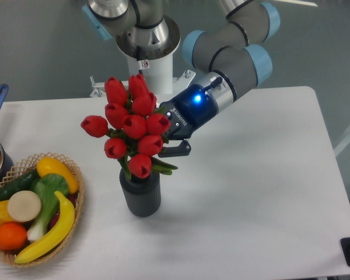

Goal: Insert the flowers into the vase
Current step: 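Lower the tulip stems down into the vase opening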

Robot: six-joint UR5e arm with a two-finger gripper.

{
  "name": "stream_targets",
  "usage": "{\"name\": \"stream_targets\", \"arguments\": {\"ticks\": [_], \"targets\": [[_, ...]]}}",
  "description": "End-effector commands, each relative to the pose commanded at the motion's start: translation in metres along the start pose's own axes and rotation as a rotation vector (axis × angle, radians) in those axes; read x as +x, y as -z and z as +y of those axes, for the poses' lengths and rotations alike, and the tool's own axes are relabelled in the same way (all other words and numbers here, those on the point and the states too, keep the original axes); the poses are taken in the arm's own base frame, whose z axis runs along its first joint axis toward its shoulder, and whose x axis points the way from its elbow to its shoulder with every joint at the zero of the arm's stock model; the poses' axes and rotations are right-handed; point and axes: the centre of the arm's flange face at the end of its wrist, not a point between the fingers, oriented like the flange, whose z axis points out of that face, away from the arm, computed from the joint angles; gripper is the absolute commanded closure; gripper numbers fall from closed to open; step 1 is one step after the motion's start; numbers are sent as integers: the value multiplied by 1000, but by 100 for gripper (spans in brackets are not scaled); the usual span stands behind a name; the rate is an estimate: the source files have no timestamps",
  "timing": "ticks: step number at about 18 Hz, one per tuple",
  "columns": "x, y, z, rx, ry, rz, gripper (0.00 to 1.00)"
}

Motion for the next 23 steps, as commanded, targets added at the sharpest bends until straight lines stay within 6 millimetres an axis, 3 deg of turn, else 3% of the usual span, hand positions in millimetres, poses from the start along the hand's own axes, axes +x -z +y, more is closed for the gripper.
{"name": "stream_targets", "arguments": {"ticks": [23], "targets": [[-12,-6,46,-15,65,6,77]]}}
